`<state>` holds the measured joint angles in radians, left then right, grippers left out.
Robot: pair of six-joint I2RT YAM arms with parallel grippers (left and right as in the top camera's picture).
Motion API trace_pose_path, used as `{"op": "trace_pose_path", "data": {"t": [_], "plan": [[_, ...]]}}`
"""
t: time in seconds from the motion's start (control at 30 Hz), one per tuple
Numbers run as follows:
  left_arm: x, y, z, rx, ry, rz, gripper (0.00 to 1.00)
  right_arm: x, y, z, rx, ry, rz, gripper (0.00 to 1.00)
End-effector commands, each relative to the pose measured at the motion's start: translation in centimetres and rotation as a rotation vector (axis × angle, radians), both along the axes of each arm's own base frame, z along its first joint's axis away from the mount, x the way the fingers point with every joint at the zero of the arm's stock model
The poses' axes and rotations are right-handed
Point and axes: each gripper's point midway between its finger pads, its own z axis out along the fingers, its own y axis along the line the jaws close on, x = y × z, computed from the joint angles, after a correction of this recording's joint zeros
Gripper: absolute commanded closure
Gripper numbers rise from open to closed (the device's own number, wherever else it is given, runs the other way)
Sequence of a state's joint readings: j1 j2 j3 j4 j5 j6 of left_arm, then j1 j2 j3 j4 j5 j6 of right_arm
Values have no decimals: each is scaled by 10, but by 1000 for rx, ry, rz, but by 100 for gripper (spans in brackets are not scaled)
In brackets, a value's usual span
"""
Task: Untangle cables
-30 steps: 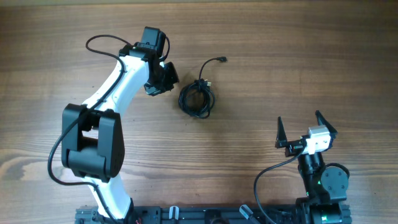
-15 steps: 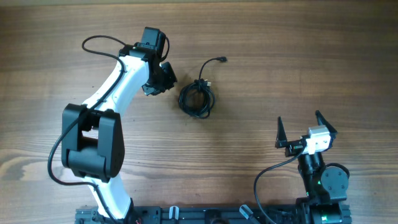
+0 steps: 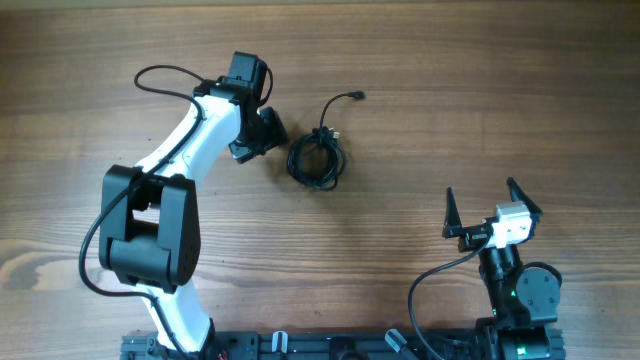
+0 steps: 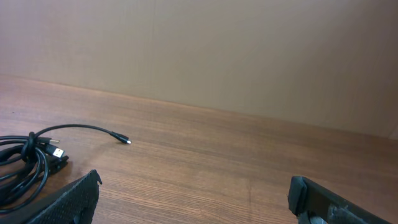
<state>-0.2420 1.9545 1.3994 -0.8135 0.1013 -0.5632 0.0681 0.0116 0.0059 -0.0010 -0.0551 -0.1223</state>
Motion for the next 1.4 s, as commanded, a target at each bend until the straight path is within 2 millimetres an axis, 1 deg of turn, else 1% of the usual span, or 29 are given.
{"op": "trace_pose_path", "data": {"t": [0.0,0.1,0.17,0.2,0.27,0.3,0.4,0.47,0.63,0.8,1.0,1.17,1.37], "plan": [[9,-1,-5,4,-29,6,26,0,1,2,-8,-9,2,0],[14,-2,-4,-1,-50,7,27,0,1,2,-8,-9,2,0],[14,-3,-4,-2,-52,7,40,0,1,2,-8,-9,2,0],[14,-2,-4,-1,-52,7,57,0,1,2,-7,-9,2,0],[12,-2,-4,0,-45,6,75,0,1,2,-8,-9,2,0],[11,-2,-5,2,-39,6,80,0,1,2,-8,-9,2,0],[9,-1,-5,4,-29,6,85,0,1,2,-8,-9,2,0],[7,-1,-6,5,-25,6,96,0,1,2,-8,-9,2,0],[5,0,-9,7,-17,6,96,0,1,2,-8,-9,2,0],[-1,1,-15,12,0,6,96,0,1,2,-8,-9,2,0],[-3,1,-16,11,5,4,96,0,1,2,-8,-9,2,0],[-6,-9,-16,-2,8,-19,96,0,1,2,-8,-9,2,0],[-11,-26,-16,-2,3,-63,96,0,1,2,-8,-9,2,0]]}}
